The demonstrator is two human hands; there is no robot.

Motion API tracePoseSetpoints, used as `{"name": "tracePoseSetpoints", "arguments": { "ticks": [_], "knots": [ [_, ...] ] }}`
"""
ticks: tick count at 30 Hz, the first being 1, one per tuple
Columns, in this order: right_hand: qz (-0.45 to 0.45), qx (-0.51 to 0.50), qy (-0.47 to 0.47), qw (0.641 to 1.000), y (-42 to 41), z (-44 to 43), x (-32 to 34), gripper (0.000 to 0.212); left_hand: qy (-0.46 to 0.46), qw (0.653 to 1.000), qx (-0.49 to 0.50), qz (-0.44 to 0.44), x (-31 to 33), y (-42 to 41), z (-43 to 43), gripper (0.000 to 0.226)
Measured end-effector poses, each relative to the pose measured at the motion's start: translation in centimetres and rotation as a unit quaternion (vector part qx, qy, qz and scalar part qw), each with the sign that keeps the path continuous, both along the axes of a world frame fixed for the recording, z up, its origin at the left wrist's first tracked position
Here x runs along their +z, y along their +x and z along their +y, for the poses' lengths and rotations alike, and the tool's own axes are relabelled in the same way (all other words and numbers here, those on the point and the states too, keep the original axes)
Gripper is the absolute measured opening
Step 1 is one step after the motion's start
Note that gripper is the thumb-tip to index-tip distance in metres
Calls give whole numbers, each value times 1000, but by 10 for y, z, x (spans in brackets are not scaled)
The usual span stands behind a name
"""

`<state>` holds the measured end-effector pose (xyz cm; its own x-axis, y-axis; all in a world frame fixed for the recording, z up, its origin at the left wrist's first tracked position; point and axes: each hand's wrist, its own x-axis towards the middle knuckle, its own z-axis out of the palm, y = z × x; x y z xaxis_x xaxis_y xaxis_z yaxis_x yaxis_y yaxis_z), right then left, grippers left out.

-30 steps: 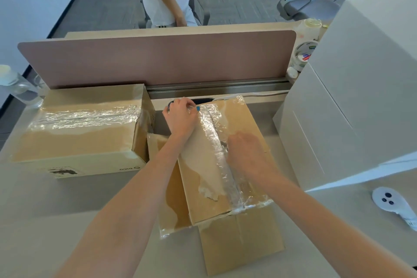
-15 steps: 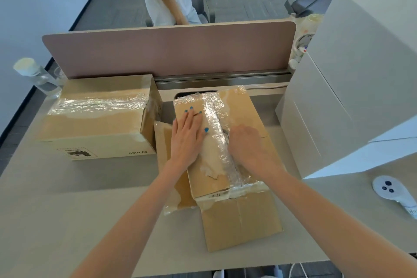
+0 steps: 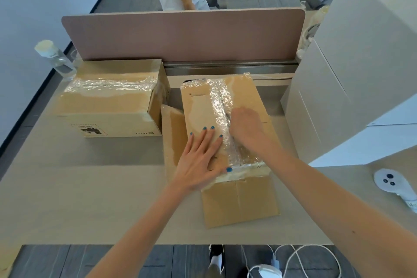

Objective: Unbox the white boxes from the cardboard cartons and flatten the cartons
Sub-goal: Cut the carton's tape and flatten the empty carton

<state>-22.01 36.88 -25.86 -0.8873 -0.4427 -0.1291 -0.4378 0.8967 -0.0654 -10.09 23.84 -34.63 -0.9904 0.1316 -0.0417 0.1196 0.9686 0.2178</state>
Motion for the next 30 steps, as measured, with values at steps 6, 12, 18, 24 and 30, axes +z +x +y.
{"name": "tracePoseSetpoints", "arguments": {
  "ticks": [6,12,18,24,30],
  "knots": [
    [-23,14,14,1000,6,8,7,20,-79,996,-9,44,-15,-1,0,93],
    [-18,53,25,998,34,24,11,12,-80,996,4,49,-16,-2,1,91],
    [-31,60,33,997,62,43,9,15,-82,996,13,41,-8,-1,4,97],
    [-32,63,20,997,86,60,7,16,-71,997,11,37,-4,-1,1,102],
    [-16,54,38,998,103,66,2,18,-64,998,13,10,-4,-4,-3,98]
  ]
}}
